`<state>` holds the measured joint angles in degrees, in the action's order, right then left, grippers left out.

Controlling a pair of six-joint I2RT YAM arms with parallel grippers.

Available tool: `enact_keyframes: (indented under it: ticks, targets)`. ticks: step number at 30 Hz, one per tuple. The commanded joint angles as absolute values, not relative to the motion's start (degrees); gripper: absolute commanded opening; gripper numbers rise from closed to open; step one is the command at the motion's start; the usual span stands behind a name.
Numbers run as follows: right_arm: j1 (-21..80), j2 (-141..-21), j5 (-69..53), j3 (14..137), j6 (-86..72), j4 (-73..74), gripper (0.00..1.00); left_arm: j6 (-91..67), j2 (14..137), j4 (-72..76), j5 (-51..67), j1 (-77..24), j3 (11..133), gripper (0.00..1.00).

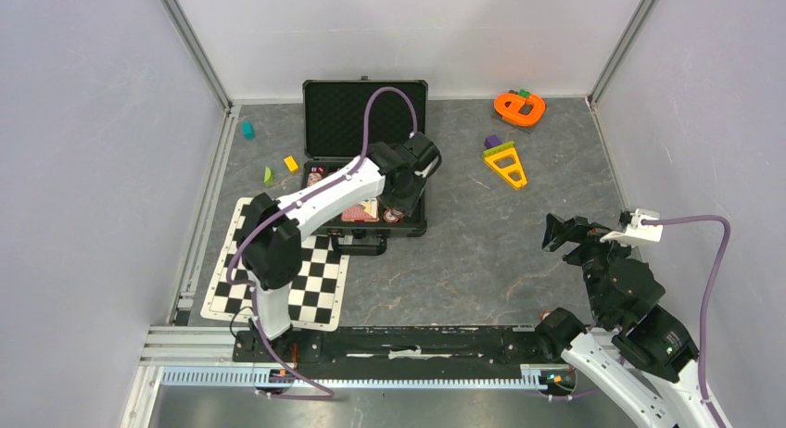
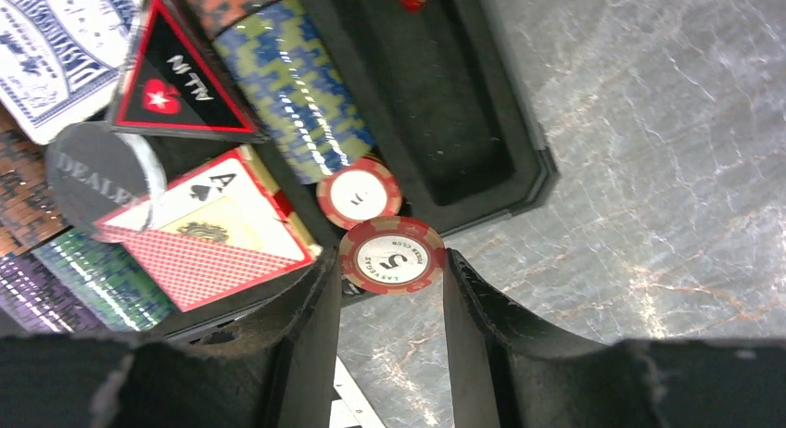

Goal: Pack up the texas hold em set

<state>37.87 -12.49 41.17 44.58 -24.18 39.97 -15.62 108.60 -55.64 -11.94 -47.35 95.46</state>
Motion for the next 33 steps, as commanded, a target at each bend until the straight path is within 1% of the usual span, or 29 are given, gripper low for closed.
enact_keyframes:
  ticks: [1, 12, 19, 25, 29, 33]
  targets:
    - [38.15, -13.36, 42.1, 44.75, -23.97, 38.41, 0.99, -12.83, 109.12, -55.02, -12.91, -44.4, 97.75, 0.38]
    - [38.21, -14.33, 42.1, 43.62, -23.63, 37.2, 0.99, -12.74, 111.42, -53.33, -8.8, -42.19, 96.48, 0.38]
    - [38.15, -14.55, 42.02, 43.34, -23.62, 36.91, 0.98, -12.99, 112.84, -52.52, -8.0, -41.92, 95.47, 0.38]
    - [38.14, -14.4, 41.87, 42.91, -23.78, 36.92, 0.98, -13.93, 111.59, -52.24, -8.13, -41.96, 92.58, 0.39]
    - [38.15, -14.65, 41.88, 42.89, -23.85, 36.88, 0.98, -14.19, 110.71, -49.79, -9.36, -41.92, 90.06, 0.4]
    - [38.15, -14.79, 41.4, 43.07, -23.76, 36.73, 0.98, -14.39, 111.7, -49.54, -9.67, -41.92, 90.7, 0.43]
